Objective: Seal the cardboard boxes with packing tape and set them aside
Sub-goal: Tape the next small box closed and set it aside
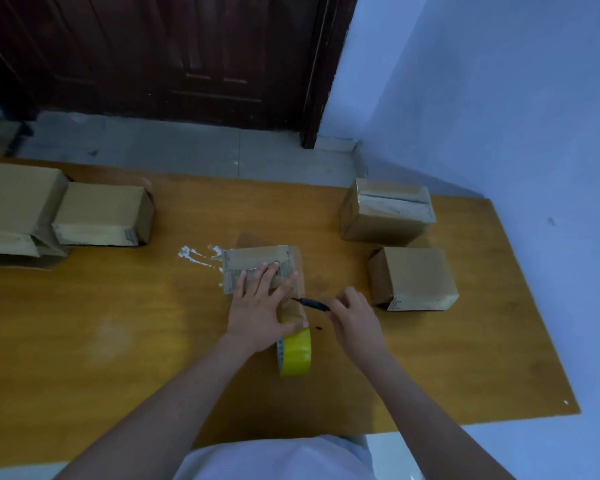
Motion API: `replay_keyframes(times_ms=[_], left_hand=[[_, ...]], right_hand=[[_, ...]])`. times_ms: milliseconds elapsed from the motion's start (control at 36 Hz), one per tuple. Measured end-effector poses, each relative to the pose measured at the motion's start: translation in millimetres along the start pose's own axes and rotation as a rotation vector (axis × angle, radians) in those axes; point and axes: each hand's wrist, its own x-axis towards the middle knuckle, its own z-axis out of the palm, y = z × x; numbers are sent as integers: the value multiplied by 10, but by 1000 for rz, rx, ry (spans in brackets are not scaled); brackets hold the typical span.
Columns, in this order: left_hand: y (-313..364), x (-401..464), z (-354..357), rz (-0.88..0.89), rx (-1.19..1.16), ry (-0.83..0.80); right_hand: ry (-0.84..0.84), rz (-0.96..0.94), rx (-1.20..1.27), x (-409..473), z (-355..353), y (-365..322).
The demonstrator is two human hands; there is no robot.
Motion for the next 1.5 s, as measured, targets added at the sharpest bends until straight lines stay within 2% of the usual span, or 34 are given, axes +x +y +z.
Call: replay_keyframes(times_ms=[389,778,1056,1111,1250,1389,1444,1500], left_hand=[[0,10,14,2,0,-2],[4,10,28,-3,-16,28],[17,12,3,-13,3,6],[15,12,0,-7,7,-6],[4,13,10,0,-1,-3],[5,26,26,6,-16,3],[3,25,20,5,-17,1],[0,21,18,2,-11,-2]], right_hand=[[76,-169,-175,118,39,58],[102,-71,-136,-54,185,165],[11,-72,-226,-60,240,198],[-46,-34,-285,-129,283,297],[-208,214,-297,-432,312,478],[-199,381,-276,-518,480,386],[-164,484,-68,-417,480,209],[-220,612,357,-244,384,-27]])
